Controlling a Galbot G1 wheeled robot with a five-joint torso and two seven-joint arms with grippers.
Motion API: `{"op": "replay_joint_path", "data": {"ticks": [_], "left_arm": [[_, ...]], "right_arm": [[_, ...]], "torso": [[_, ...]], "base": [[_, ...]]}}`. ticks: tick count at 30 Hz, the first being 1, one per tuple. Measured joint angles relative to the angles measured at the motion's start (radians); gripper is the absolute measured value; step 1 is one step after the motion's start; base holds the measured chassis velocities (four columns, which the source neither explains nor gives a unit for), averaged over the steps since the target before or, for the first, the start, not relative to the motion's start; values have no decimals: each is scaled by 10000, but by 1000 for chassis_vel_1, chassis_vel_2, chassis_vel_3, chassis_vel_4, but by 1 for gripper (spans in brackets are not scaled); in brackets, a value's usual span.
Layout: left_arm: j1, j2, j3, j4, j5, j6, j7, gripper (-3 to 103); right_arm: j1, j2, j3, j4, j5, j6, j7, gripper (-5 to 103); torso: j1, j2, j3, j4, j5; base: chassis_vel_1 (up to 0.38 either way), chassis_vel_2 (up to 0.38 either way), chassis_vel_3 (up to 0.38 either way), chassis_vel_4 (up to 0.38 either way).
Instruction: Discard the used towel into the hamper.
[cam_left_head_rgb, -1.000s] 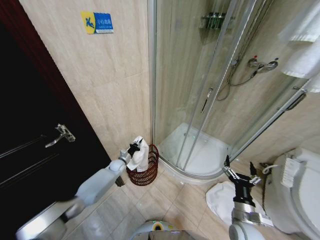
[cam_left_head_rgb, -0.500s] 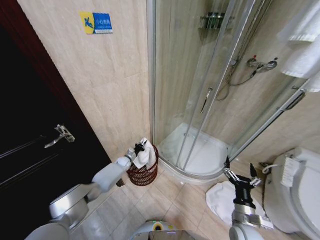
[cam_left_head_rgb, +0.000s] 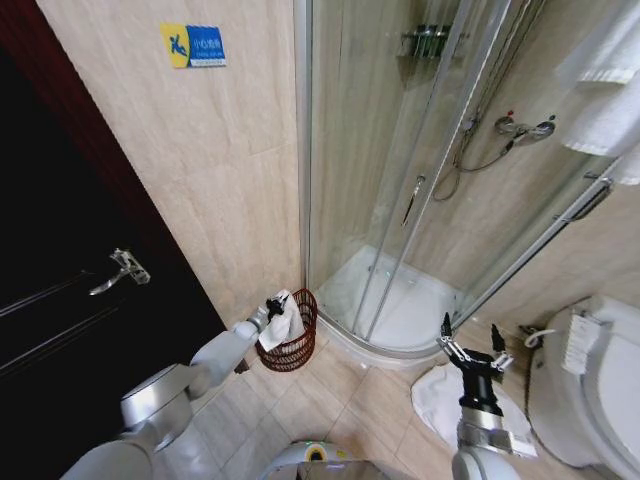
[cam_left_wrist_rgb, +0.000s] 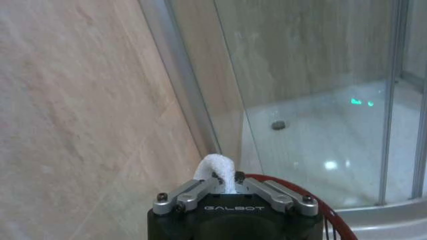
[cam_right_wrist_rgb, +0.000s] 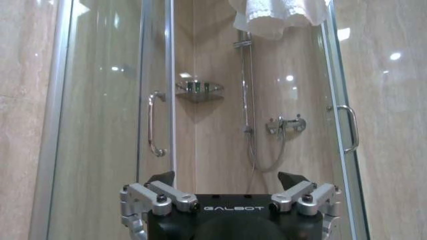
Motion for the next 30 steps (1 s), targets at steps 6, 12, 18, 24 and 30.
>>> {"op": "replay_joint_path", "data": {"ticks": [6, 12, 18, 24, 30], "left_arm": [[-105, -501, -204, 799, 959, 25, -35, 2], [-106, -966, -191, 1155, 1869, 117, -230, 2], [-356, -1316, -220, 1181, 2771, 552, -1250, 2], [-614, -1091, -210, 656, 3271, 305, -1702, 2], [-758, -1175, -462, 350, 3125, -105, -2043, 2]], "right_arm": [[-70, 0, -158, -65, -163, 169, -3, 100], [-129, 0, -413, -241, -372, 366, -13, 100], [-91, 0, -282, -279, -297, 362, 1, 100], [-63, 0, -333, -361, -266, 369, 9, 100], [-47, 0, -380, -379, -262, 388, 8, 100]], "torso": [[0, 0, 0, -1, 0], [0, 0, 0, 0, 2], [0, 0, 0, -2, 1], [0, 0, 0, 1, 4], [0, 0, 0, -1, 3]], "base": [[0, 0, 0, 0], [0, 0, 0, 0], [0, 0, 0, 0], [0, 0, 0, 0], [0, 0, 0, 0]]}}
